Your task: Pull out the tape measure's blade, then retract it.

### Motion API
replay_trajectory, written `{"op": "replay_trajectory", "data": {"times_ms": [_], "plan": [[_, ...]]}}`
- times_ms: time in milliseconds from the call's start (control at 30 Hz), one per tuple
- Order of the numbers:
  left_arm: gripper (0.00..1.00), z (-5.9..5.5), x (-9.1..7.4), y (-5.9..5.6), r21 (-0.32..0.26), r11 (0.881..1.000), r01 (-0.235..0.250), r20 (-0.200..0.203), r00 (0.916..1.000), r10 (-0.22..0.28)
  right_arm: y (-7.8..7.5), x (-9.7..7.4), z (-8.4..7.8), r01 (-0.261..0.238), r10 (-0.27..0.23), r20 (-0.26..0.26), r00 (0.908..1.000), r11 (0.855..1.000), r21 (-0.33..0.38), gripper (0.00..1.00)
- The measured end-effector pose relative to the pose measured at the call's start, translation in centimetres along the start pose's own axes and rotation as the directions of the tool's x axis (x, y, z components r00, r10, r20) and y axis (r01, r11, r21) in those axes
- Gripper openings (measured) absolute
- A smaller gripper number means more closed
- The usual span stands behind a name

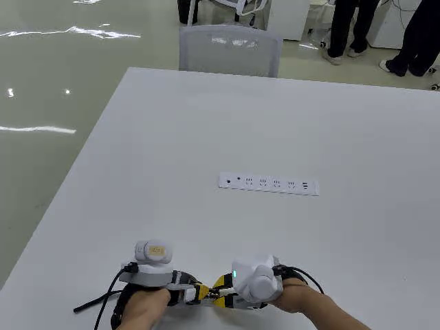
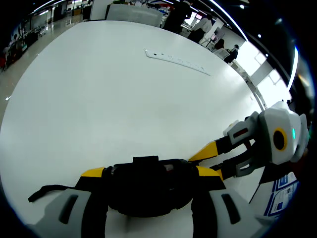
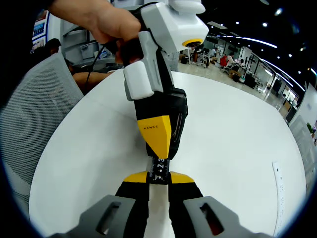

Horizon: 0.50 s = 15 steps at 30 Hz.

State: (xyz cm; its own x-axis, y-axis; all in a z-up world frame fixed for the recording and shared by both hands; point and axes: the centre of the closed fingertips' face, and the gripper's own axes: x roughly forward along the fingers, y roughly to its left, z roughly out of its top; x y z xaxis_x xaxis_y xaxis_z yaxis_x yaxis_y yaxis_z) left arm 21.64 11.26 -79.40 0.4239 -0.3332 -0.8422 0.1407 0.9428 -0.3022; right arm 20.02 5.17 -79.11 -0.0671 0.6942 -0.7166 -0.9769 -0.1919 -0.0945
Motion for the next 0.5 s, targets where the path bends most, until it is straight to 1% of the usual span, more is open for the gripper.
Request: {"op": "replay_trajectory", "data": {"times_ms": [500], "plan": [[0.65,0.06,-0.07,-0.09,0.003,1.0,-0.001,-0.003,1.0,0.001,-0.05,0.49,0.29,-0.002,0.002,0.001,1.0,1.0,0.0,0.13]]}}
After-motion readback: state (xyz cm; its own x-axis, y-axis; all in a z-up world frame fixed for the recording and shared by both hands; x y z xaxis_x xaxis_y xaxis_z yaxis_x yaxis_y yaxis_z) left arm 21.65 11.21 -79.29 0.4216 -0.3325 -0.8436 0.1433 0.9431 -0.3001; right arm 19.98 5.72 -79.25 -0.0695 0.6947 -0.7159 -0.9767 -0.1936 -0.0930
